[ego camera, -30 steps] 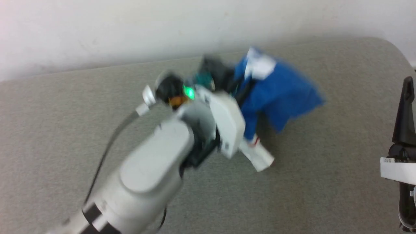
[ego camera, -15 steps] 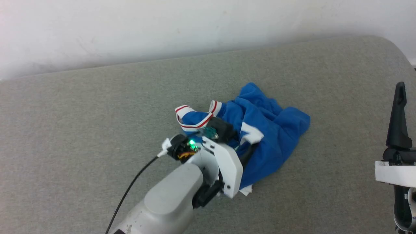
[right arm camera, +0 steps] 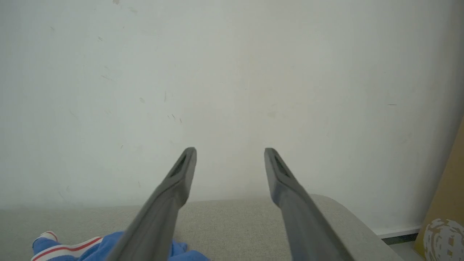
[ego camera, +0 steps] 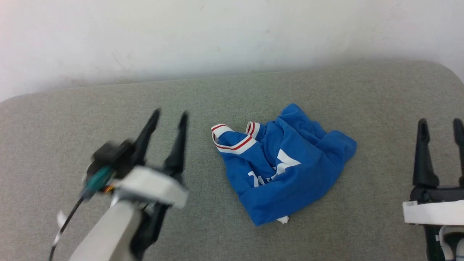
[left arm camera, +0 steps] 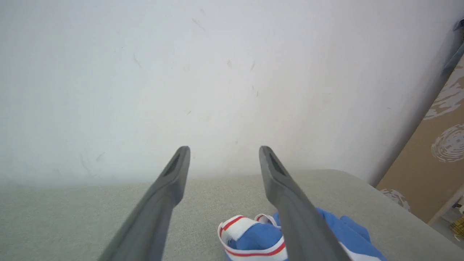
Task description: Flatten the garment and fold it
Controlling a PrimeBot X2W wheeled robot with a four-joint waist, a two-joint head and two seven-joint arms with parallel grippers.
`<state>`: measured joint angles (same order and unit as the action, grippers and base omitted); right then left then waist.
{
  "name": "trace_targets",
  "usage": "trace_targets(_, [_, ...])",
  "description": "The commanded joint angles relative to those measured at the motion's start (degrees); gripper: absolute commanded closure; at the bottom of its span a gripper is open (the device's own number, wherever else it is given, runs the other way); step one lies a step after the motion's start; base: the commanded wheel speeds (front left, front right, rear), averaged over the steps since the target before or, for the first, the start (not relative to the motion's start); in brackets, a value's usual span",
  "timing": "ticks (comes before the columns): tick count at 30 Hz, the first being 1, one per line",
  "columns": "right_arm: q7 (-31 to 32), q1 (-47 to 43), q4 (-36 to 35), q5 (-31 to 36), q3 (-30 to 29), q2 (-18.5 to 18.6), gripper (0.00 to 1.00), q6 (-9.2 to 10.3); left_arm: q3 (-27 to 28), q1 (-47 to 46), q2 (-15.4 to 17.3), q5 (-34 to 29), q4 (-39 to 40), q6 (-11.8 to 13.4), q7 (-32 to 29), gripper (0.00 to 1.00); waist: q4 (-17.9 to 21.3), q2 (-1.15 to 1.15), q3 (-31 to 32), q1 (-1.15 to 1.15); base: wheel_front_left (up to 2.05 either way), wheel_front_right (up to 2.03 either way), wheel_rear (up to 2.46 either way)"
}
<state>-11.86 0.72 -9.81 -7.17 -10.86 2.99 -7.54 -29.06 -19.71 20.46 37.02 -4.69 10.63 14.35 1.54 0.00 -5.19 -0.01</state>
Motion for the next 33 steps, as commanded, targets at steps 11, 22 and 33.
trace_targets(11, [-1.68,-2.07,4.11,-1.73,2.29,-0.12,0.00,0.05,17.79,23.09,-4.22,-14.35,17.48,2.04,0.63,0.00,-0.32,0.00,-0.43,0.01,0.00,0.00,0.00])
trace_targets(22, [6.15,5.86,3.35,-3.35,6.46,1.68,0.00,0.05,23.97,24.42,-13.50,-20.79,16.90,-5.97,0.64,0.00,-1.79,0.00,-3.62,0.01,0.00,0.00,0.00])
trace_targets(33, [30.82,18.27,14.18,-13.69,8.96,11.17,0.00,0.05,25.94,20.24,-16.44,-24.54,15.80,-11.12,0.64,0.00,-4.46,0.00,-10.06,0.01,0.00,0.00,0.00])
